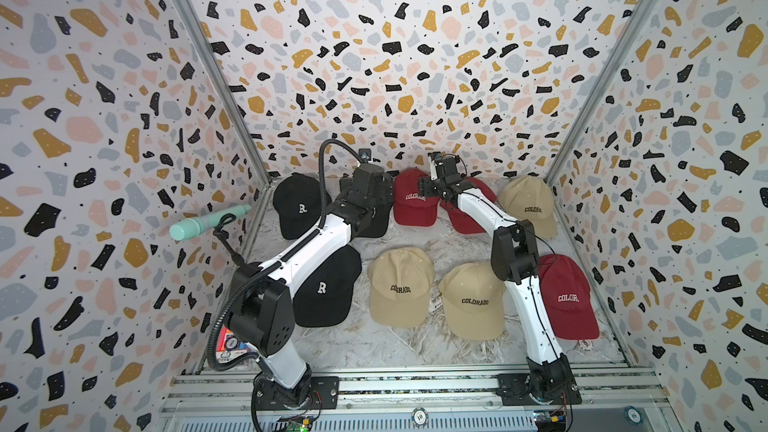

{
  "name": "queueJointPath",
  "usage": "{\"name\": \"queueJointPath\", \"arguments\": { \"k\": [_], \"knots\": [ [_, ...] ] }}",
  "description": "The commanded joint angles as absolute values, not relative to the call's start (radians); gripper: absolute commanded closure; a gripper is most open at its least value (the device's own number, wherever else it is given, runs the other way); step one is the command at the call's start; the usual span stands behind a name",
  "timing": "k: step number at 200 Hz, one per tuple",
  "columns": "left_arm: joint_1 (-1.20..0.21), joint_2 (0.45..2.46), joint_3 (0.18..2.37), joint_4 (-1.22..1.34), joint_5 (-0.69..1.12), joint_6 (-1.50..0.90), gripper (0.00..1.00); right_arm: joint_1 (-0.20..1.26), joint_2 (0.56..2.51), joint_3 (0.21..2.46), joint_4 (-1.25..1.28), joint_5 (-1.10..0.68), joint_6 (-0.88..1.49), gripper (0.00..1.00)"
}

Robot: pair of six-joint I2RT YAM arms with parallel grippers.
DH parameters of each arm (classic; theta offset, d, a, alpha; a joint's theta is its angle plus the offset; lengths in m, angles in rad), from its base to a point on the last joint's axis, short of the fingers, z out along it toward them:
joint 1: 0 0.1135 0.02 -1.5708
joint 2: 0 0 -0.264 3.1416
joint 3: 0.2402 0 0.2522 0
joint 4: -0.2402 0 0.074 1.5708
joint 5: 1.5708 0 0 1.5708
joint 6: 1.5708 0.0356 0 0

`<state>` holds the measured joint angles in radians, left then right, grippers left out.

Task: Stack the baseball caps by color
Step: Pick up the baseball cap from the center of the board.

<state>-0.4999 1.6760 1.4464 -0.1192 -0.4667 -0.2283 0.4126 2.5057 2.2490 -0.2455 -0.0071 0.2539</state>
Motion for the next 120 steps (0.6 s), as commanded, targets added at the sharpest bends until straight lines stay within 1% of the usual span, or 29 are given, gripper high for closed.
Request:
{"name": "queueJointPath", "arguments": {
  "k": [1, 120],
  "knots": [
    [-0.497, 1.673, 1.451, -0.098, -0.491, -0.201, 0.00, 0.404, 2.524, 2.303, -0.207, -0.046, 0.290, 0.21],
    [-0.490, 1.694, 1.464, -0.139, -0.514, -0.187, 0.00, 0.405, 2.538, 2.343, -0.166, -0.121, 0.343, 0.21]
  ]
}}
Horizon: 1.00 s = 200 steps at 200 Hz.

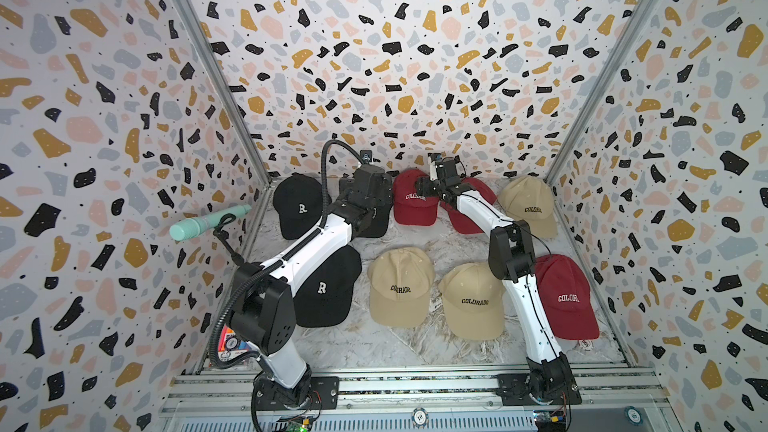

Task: Stack the baseball caps by color
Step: Pick up the baseball cap from the center of the board.

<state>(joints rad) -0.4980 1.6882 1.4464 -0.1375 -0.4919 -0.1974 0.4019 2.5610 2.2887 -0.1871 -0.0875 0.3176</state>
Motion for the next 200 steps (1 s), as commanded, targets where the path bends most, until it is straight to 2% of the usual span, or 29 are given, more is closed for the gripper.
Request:
{"name": "queueJointPath", "arguments": {
  "k": [1, 109, 138, 164, 200],
  "knots": [
    [-0.490, 1.694, 1.464, -0.139, -0.514, -0.188, 0.00, 0.404, 2.538, 2.345, -0.166, -0.123, 0.344, 0.21],
    [-0.488, 1.701, 1.467, -0.167, -0.523, -0.196, 0.00, 0.412, 2.609, 2.397, -0.181, -0.201, 0.405, 0.24],
    [-0.488, 1.694, 1.458, -0.170, -0.528, -0.200, 0.00, 0.418, 2.623, 2.407, -0.184, -0.208, 0.416, 0.27],
    [-0.488, 1.678, 1.438, -0.152, -0.532, -0.201, 0.00, 0.429, 2.639, 2.431, -0.213, -0.192, 0.413, 0.35],
    [-0.488, 1.665, 1.425, -0.145, -0.537, -0.209, 0.00, 0.435, 2.615, 2.429, -0.230, -0.159, 0.391, 0.54]
  ]
}}
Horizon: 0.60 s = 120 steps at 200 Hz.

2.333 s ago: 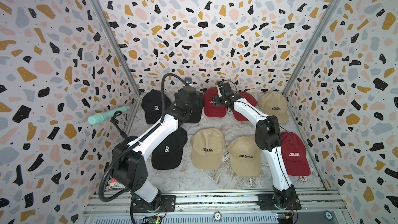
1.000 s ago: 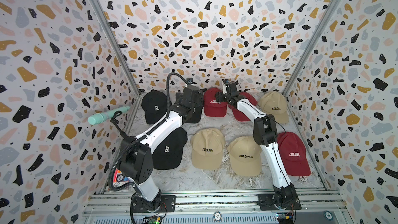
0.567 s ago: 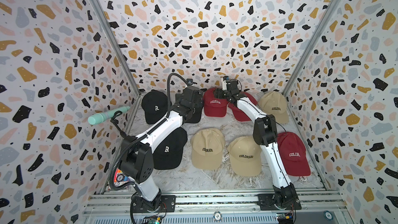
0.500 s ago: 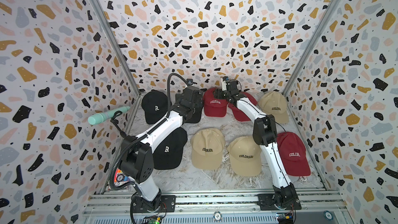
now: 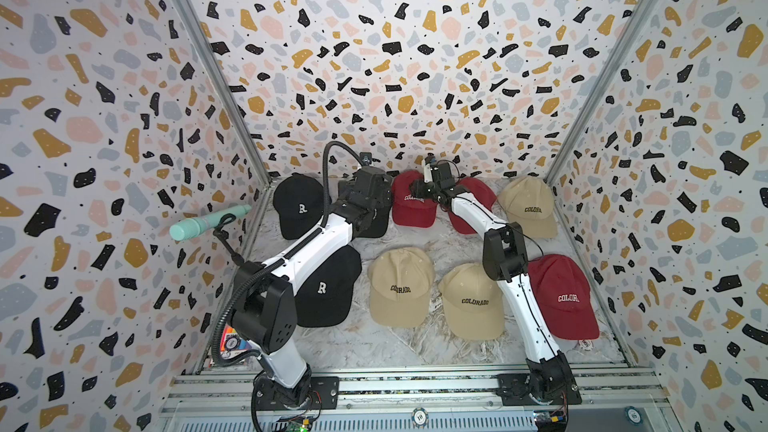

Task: Stack the baseball caps by color
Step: Pick up the baseball cap from the center of the board.

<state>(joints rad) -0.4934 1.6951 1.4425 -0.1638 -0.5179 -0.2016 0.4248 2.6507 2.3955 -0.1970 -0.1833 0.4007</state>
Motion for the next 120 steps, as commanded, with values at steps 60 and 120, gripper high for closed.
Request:
{"name": "queueJointPath", "arguments": {
  "k": [60, 120],
  "knots": [
    [-0.488, 1.627, 1.378, -0.112, -0.537, -0.218, 0.00, 0.428, 2.568, 2.429, -0.238, -0.144, 0.379, 0.84],
    [-0.486, 1.578, 1.323, -0.079, -0.529, -0.223, 0.00, 0.426, 2.476, 2.427, -0.267, -0.117, 0.343, 0.86]
  ]
}}
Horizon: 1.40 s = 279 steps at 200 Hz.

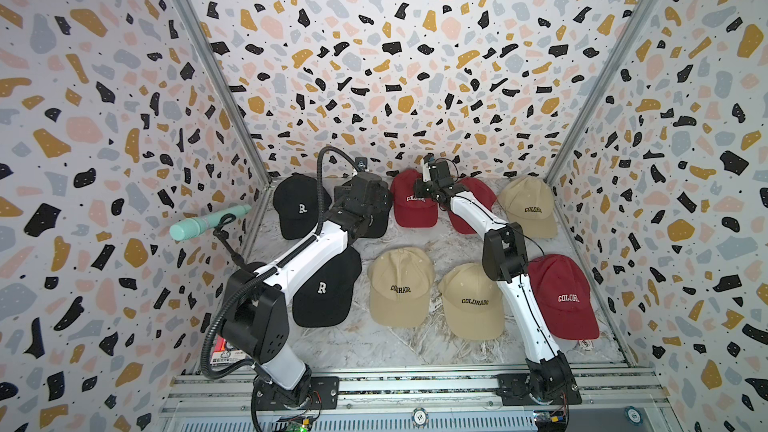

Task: Stack the baseball caps by color
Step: Pick up the baseball cap from the center of the board, then place the baseball cap on the baseball cap.

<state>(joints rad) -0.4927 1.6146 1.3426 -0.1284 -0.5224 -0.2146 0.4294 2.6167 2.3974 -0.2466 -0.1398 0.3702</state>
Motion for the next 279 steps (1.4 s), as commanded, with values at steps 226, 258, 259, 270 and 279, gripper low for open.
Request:
{"name": "queueJointPath", "arguments": {
  "k": [226, 258, 259, 270, 279],
  "knots": [
    [-0.488, 1.469, 1.205, -0.008, -0.286, -0.278, 0.00, 0.315, 1.864, 1.893, -0.478, 0.014, 0.082, 0.98],
    [-0.490, 1.492, 1.227, 0.000, -0.243, -0.281, 0.00, 0.248, 1.798, 1.753, -0.427, -0.014, 0.020, 0.99],
    [-0.490, 1.493, 1.227, 0.000, -0.242, -0.281, 0.00, 0.246, 1.797, 1.751, -0.425, -0.015, 0.019, 0.99],
    [-0.489, 1.504, 1.239, 0.000, -0.234, -0.280, 0.00, 0.217, 1.787, 1.714, -0.408, -0.039, -0.003, 0.99],
    [-0.489, 1.511, 1.248, 0.000, -0.229, -0.277, 0.00, 0.194, 1.783, 1.691, -0.395, -0.065, -0.019, 0.99]
  ]
}}
